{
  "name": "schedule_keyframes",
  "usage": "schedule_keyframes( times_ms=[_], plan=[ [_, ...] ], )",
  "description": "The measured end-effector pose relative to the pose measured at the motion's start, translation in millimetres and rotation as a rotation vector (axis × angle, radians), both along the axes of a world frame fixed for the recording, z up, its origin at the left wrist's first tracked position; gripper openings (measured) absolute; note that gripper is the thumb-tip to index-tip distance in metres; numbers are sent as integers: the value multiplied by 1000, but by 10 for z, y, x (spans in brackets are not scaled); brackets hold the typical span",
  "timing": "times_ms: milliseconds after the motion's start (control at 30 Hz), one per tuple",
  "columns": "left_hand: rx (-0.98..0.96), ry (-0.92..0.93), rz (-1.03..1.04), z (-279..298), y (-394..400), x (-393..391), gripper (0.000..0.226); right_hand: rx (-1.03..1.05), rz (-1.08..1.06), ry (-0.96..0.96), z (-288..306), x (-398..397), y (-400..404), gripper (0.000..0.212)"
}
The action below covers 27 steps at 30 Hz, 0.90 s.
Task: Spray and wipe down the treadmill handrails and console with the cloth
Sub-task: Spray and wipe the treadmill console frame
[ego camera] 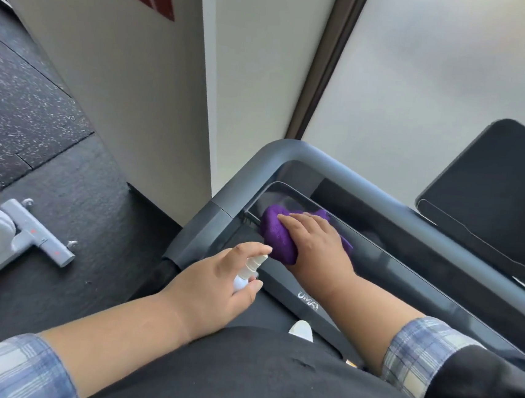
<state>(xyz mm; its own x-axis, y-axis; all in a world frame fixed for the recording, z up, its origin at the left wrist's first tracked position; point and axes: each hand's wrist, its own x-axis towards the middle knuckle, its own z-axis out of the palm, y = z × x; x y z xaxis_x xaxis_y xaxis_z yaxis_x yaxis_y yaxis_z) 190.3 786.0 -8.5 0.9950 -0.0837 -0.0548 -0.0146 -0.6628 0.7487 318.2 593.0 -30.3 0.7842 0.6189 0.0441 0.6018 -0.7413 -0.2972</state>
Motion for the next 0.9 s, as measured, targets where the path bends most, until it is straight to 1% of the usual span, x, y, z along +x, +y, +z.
schedule_keyframes(
  times_ms=[67,133,167,233,267,300,333,367,400,433,467,600,700,767,900],
  plan=[
    [-5,-7,5,2,-23,57,55,50,-22,75,99,84,-62,68],
    [-9,-25,28,7,-30,101,56,194,-124,165,223,247,-103,65],
    [-13,-32,42,14,-26,115,55,282,-170,177,297,354,-122,64],
    [-20,-33,63,36,-20,134,54,416,-241,115,424,598,-164,64],
    [-20,-33,69,48,-24,142,54,433,-280,62,472,722,-179,67],
    [-18,-32,71,62,-35,148,54,396,-309,15,501,844,-192,73],
    [-14,-31,69,75,-50,154,54,289,-313,-15,512,970,-208,80],
    [-11,-31,66,85,-66,159,55,123,-297,-18,503,1089,-214,89],
    [-9,-33,66,90,-80,163,55,-48,-282,17,473,1171,-215,98],
    [-9,-34,73,94,-89,166,55,-173,-273,70,426,1223,-214,103],
    [-12,-35,89,96,-90,166,53,-226,-272,108,378,1258,-206,104],
    [-47,-42,204,73,-53,113,49,-154,-271,106,268,1356,-81,84],
    [-51,-35,261,43,-33,21,50,-152,-162,52,230,1444,137,68],
    [-49,-27,293,13,-34,-57,50,-144,-56,49,224,1494,326,66],
    [-71,-43,370,-16,-56,-197,49,-101,138,57,317,1532,630,71]
  ],
)
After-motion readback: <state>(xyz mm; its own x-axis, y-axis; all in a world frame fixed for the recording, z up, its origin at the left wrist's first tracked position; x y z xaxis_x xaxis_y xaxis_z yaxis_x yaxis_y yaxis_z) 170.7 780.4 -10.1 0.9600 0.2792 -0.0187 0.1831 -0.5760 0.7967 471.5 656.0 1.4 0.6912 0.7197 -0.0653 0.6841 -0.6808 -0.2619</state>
